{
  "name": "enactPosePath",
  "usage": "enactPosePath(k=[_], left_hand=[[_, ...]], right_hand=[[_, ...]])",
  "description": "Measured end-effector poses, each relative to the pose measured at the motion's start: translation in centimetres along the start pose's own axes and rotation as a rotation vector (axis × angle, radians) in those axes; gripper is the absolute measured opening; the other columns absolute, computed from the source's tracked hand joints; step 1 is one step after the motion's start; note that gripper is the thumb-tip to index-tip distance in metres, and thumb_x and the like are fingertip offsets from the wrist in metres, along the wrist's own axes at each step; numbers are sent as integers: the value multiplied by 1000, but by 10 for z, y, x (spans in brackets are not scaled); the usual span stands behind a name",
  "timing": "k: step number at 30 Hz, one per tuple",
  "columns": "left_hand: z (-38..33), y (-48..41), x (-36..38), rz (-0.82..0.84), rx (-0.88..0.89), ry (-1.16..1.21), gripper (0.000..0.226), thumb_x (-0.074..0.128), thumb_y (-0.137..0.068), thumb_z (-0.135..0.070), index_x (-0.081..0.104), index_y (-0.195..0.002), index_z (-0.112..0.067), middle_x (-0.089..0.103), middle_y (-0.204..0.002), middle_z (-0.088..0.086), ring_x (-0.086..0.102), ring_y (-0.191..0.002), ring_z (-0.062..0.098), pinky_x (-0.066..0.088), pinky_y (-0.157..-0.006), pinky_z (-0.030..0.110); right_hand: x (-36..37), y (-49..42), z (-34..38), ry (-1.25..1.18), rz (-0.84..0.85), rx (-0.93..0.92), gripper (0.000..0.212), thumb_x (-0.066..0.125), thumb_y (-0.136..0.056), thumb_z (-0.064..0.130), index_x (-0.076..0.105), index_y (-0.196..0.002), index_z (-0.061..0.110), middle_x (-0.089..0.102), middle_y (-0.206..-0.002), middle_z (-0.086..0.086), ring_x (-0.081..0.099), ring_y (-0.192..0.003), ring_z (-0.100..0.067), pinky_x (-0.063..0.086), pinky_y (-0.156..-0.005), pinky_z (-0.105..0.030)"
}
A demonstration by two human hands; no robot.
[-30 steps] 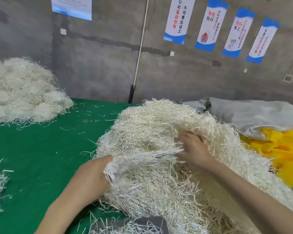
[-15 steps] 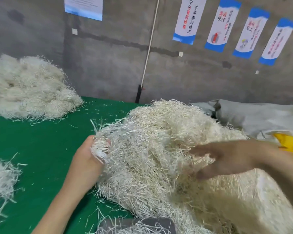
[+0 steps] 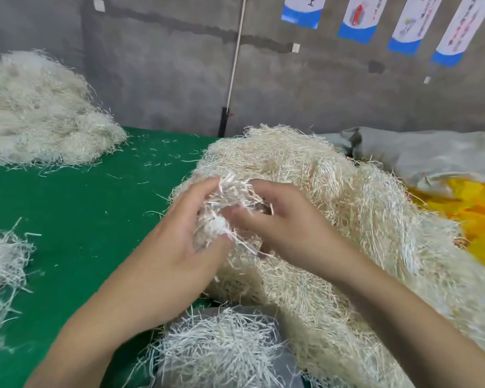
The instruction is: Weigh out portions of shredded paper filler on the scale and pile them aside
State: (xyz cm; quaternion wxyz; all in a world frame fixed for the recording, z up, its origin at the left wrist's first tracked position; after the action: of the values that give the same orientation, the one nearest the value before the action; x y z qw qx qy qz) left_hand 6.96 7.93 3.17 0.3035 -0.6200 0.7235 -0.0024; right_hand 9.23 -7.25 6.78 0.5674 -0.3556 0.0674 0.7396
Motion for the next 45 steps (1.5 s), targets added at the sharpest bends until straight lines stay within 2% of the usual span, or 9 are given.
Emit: enactPosePath(k=[5,9,15,18,21,26,32,40,45], left_hand=[[-16,5,-14,-104,222,101,34,58,-93,-41,56,-123,-58,59,-120,-37,60,-104,-12,49,-72,16],[-11,7,-37,-292,284,243,25,62,-89,-49,67,-113,-41,70,-116,-10,67,-108,14,58,-82,46],[-16,3,5,-55,127,-189,84,60,-65,-84,11,-133,-77,11,-138,-58,15,-125,-32,7,-108,39],[-15,2,18,68,157,-198,59,50,-76,-76,22,-129,-78,19,-134,-59,18,-122,-35,23,-103,17],[-4,1,5,57,95,-187,52,51,-75,-77,36,-124,-74,31,-132,-55,27,-120,-32,31,-93,15],[18,4,10,99,-72,-113,63,61,-55,-87,39,-111,-67,34,-117,-59,42,-105,-29,40,-85,22],[23,8,9,247,-61,-88,41,73,-76,-60,55,-110,-47,65,-110,-18,66,-94,7,56,-77,36],[80,68,36,247,-117,-426,29,46,-96,-53,67,-111,-40,58,-103,-26,53,-102,-3,44,-90,24],[83,81,47,267,-74,-527,53,26,-93,-63,60,-129,-41,58,-115,-28,46,-107,-5,38,-93,16]], right_hand=[[-15,16,-20,-163,-134,138,13,66,-91,33,71,-98,23,70,-85,9,67,-64,-8,55,-46,-29],[-31,32,-37,-195,-313,225,14,65,-91,42,67,-96,29,71,-86,15,70,-67,-10,51,-49,-18],[-12,52,-47,-232,-245,322,71,67,-63,84,66,-117,38,72,-110,16,71,-90,-2,52,-90,-41],[-1,62,-46,-333,-195,401,104,71,-45,90,51,-135,42,70,-119,10,72,-91,-6,50,-97,-45],[-12,69,-35,-186,-248,267,66,65,-48,89,49,-110,71,61,-118,34,63,-98,11,50,-88,-27],[-6,70,-20,223,-101,-24,85,57,-67,83,9,-136,76,-4,-148,50,7,-129,31,41,-90,-9],[19,59,-41,88,0,-18,44,65,-74,55,53,-117,57,57,-111,46,62,-97,11,48,-82,-6],[81,93,-112,424,314,120,56,32,-95,66,49,-140,38,28,-158,15,19,-147,-10,14,-121,-44],[79,106,-119,472,305,106,70,15,-86,76,52,-134,42,22,-160,18,4,-148,-9,-1,-113,-30]])
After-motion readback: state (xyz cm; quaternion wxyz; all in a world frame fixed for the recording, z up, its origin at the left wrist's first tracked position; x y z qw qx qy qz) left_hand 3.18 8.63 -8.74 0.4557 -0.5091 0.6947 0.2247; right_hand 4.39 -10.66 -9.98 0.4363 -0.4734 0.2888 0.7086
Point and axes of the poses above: each hand's wrist, its own y-axis away from the middle knuckle, its own x-axis out of the palm, z = x × y, the point moved 5 cm from there along -y, towards the middle knuckle
